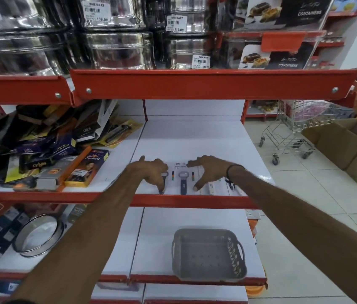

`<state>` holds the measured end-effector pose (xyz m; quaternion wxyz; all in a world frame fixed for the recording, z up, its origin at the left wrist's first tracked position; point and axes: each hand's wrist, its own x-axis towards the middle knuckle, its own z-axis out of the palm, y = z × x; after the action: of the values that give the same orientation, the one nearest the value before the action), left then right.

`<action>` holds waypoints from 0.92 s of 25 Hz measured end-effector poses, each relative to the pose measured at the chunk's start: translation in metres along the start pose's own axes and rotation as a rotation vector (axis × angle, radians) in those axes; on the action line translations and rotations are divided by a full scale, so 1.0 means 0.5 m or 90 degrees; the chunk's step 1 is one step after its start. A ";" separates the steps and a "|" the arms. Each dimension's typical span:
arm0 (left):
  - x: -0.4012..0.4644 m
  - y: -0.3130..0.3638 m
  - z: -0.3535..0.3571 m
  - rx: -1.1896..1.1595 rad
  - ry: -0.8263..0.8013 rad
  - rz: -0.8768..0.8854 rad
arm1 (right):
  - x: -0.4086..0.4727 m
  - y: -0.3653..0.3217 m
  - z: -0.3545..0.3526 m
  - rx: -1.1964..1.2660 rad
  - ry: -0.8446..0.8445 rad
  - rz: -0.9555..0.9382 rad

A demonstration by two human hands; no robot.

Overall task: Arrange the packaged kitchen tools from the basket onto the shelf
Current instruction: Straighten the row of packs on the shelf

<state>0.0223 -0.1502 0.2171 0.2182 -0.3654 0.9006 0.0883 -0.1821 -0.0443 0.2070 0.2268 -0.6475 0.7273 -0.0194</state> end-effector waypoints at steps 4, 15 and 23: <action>0.015 0.042 0.000 -0.075 0.065 0.055 | -0.036 0.065 -0.038 -0.074 -0.029 0.042; 0.041 0.074 0.031 -0.059 0.114 0.088 | -0.042 0.074 0.003 -0.053 -0.009 0.032; 0.042 0.097 0.013 -0.032 0.111 0.066 | -0.051 0.078 -0.013 -0.041 -0.011 0.034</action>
<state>-0.0226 -0.1263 0.2019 0.1248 -0.3302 0.9313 0.0895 -0.2193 -0.0152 0.2079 0.2124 -0.6347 0.7429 0.0156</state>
